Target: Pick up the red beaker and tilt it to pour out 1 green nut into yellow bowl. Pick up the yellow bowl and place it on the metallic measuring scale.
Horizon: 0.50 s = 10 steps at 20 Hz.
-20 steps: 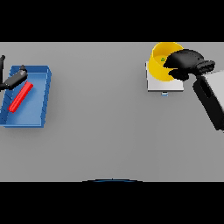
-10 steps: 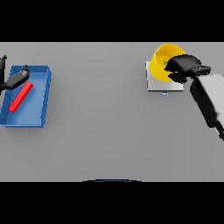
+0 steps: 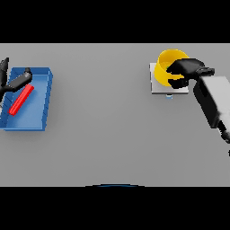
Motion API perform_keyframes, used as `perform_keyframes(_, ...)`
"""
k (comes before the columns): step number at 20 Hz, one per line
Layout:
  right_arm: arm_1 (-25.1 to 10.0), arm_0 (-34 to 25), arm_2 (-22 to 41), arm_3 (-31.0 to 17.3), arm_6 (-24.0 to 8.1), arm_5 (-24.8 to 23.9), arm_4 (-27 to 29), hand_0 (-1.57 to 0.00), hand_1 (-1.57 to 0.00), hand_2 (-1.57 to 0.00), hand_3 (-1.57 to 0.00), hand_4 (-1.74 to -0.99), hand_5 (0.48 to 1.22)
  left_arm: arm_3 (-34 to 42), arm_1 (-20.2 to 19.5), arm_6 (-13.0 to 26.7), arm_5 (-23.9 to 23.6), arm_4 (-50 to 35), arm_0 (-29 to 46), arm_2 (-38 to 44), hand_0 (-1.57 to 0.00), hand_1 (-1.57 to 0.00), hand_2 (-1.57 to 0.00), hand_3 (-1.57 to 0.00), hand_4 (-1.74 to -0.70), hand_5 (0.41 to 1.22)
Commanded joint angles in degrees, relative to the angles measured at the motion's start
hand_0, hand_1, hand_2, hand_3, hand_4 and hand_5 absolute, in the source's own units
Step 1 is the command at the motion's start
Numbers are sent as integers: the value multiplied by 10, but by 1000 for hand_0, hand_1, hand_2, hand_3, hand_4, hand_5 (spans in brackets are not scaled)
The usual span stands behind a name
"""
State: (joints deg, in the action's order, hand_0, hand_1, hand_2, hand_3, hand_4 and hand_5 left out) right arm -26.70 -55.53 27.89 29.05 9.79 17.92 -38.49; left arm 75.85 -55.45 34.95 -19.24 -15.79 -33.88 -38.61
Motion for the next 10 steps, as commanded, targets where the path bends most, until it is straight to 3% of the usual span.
perform_keyframes(1, 1, -3, -1, -1, -5, 4, 0, -624, -554, -694, -670, -1444, 887, -6, 5, 0, 0, 2, -7, -3, 1, 1, 1, 1, -809, 742)
perform_keyframes(5, 5, -10, 3, -22, 13, 6, -4, -255, -226, -390, -541, -1385, 780, -21, 10, -7, 3, 0, -12, 0, 1, 1, 1, 1, -810, 739)
perform_keyframes(8, 4, -15, 11, -36, 34, 9, -13, -130, -115, -244, -442, -1346, 746, -23, 11, -8, 2, -1, -11, 1, 1, 1, 1, 1, -809, 736)
perform_keyframes(10, 11, -23, 14, -46, 28, 8, -19, -83, -73, -173, -387, -1325, 737, -24, 17, -3, 4, -5, -14, 1, 1, 1, 1, 1, -816, 733)
